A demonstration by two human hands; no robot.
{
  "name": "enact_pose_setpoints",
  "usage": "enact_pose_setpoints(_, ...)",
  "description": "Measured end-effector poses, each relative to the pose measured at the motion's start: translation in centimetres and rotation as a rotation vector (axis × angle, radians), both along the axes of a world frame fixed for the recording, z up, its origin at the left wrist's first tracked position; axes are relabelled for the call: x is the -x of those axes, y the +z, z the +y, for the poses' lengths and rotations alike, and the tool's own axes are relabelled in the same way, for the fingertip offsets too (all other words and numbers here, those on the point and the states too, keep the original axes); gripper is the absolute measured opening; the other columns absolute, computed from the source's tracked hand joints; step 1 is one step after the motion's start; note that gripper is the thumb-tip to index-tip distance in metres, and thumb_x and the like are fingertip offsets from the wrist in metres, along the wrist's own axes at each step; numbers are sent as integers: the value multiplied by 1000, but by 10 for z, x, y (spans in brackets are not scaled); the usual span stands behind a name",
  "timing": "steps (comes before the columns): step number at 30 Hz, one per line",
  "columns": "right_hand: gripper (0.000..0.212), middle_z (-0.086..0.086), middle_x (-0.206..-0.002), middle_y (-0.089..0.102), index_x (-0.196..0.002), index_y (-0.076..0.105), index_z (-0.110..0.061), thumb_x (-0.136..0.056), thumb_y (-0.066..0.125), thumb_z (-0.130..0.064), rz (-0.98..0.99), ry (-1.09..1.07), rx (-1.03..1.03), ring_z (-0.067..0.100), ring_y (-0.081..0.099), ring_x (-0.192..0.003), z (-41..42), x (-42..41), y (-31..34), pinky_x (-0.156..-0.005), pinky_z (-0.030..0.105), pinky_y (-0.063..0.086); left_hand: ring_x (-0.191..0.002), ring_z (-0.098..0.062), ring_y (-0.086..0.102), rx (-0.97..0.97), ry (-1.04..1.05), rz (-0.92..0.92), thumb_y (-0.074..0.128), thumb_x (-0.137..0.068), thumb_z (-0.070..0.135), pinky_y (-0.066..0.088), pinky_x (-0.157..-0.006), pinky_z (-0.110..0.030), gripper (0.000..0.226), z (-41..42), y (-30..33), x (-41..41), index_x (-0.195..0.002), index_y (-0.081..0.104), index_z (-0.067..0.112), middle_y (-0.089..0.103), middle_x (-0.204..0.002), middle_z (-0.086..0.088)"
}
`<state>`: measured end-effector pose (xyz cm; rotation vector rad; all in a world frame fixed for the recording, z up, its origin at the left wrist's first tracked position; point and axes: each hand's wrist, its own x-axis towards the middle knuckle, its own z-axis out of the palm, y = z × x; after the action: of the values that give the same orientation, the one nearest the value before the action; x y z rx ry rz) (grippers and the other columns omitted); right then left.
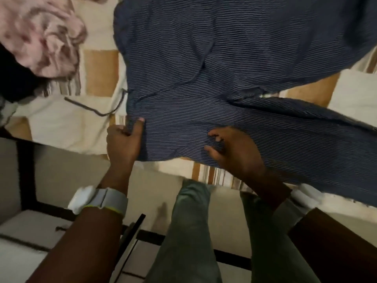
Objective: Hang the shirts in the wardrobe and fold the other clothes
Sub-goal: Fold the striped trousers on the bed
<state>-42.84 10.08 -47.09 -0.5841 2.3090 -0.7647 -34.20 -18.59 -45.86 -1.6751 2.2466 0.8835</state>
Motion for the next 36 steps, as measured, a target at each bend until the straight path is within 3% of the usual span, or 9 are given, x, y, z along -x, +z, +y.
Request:
enact_pose_setpoints(2,73,2,-122,61,-137,57,-27,-78,67,-70,77,83,-64,23,57,-110,-10,-11,-1,-89,42,51,-86,-25,66,-21,27,-57,59,-80,84,46,-76,-35,72,0,-4,-12,-94,64,13,71,-91,-5)
enact_pose_setpoints(5,97,11,-136,52,-148,43,-27,-67,72,-71,159,200,-215,34,52,-116,-27,-28,-3,-91,48,48,-79,-26,68,-39,-20,-7,57,-87,78,52,-71,-36,66,-3,-3,-22,-83,72,13,72,-81,-5)
enact_pose_setpoints(10,85,13,-140,50,-151,43,-25,-76,76,-51,194,247,-238,37,50,-121,-30,-32,-5,-94,53,48,-107,-14,66,46,-111,278,56,-103,52,47,-87,-25,42,-23,10,-22,-130,68,21,74,-119,0)
enact_pose_setpoints(15,68,7,-135,55,-139,59,-27,-81,66,-62,136,460,-85,29,55,-115,-29,-44,-4,-92,43,46,-80,-32,63,33,-190,100,50,-98,68,46,-66,-41,54,-56,-9,-56,-99,56,14,66,-84,-8)
enact_pose_setpoints(17,59,1,-131,60,-133,64,-31,-86,61,-66,88,468,-73,22,58,-113,-29,-42,-5,-92,39,46,-80,-31,62,71,-244,1,49,-98,68,46,-65,-42,51,-57,-10,-54,-102,50,17,64,-86,-6)
enact_pose_setpoints(22,34,-9,-103,68,-112,70,-29,-103,45,-51,44,79,11,10,63,-88,-25,-11,2,-72,32,52,-105,-30,56,298,-384,234,62,-100,41,49,-86,-49,34,-40,9,-21,-119,55,14,56,-114,-10)
enact_pose_setpoints(25,32,-3,-101,67,-113,70,-24,-104,48,-46,73,-153,-22,15,62,-86,-2,10,-3,-69,36,52,-106,-31,55,188,-691,417,63,-101,27,47,-89,-53,26,-3,13,19,-120,59,10,55,-113,-11)
enact_pose_setpoints(30,22,5,-100,69,-106,72,-18,-104,57,-33,115,-351,-65,28,65,-90,44,46,-10,-73,44,54,-113,-24,52,-6,-1147,507,63,-101,31,44,-92,-45,30,67,2,98,-127,64,16,55,-123,-7)
enact_pose_setpoints(36,24,3,-101,72,-104,73,-17,-103,57,-35,178,-586,-29,18,66,-90,114,104,4,-79,38,55,-129,-25,50,7,-1132,562,60,-99,36,39,-105,-41,39,135,-12,204,-133,61,17,54,-137,-7)
